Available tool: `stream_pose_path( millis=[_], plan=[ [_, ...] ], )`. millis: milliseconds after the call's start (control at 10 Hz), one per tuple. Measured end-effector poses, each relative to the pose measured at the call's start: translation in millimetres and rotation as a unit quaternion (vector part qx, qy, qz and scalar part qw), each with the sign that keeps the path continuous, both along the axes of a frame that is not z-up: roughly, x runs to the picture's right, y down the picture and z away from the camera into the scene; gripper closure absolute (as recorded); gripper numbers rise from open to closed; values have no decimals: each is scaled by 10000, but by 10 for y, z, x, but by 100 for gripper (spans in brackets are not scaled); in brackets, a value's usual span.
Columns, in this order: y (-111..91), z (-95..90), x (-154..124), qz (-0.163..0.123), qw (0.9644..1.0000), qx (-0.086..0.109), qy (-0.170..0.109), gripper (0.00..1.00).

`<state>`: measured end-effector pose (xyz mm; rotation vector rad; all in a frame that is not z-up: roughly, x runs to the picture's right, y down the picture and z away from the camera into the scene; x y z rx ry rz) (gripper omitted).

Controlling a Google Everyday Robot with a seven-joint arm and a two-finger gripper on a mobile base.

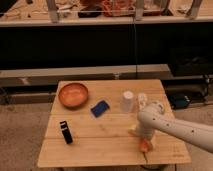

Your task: Place the pepper in the ceramic bowl

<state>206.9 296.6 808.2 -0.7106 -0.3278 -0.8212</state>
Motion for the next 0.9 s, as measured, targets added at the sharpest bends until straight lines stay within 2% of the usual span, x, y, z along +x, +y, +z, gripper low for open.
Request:
stream_pose_path(
  millis=[900],
  plan=[
    [-1, 38, -43, -31, 10000, 13, -5, 20]
  ],
)
